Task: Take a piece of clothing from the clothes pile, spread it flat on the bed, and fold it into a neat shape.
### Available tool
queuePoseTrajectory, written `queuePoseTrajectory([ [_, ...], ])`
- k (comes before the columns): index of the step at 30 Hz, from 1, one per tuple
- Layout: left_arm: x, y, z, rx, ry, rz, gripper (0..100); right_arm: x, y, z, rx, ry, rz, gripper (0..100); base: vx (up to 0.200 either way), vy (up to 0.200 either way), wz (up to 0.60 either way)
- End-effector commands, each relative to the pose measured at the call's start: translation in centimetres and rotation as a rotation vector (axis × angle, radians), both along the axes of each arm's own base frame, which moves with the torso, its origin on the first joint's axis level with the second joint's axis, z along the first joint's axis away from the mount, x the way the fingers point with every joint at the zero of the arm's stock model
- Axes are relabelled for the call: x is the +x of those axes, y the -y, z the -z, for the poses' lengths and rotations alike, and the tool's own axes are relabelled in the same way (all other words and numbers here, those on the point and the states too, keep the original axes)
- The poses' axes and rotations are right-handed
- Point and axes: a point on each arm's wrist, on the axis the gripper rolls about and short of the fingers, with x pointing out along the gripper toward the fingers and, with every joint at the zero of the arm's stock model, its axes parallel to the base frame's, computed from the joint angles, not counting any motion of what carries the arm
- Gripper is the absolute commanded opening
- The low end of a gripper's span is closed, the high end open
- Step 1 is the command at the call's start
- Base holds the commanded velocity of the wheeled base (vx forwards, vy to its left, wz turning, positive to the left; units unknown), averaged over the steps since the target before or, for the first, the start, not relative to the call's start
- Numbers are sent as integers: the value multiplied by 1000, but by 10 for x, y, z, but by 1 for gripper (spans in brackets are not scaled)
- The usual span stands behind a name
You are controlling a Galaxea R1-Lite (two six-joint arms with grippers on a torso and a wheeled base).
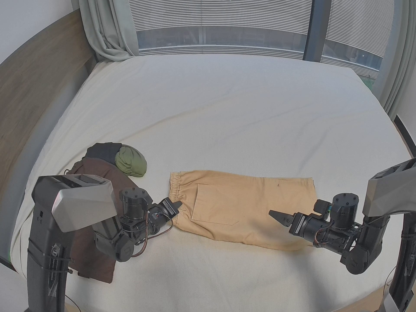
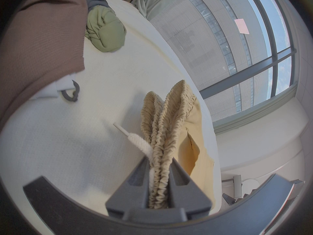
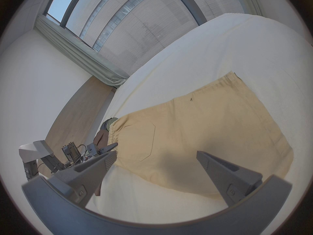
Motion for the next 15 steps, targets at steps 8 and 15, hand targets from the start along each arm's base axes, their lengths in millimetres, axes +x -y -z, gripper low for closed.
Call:
queuePoseTrajectory([
  [8,-9,-15,-10,-2,25,-31,0,1,0,8,-9,-25,2,100,0,0,0],
  [15,-14,-28,-20,3,24,-64,0,-1,-1,9,-10,-31,-3,100,0,0,0],
])
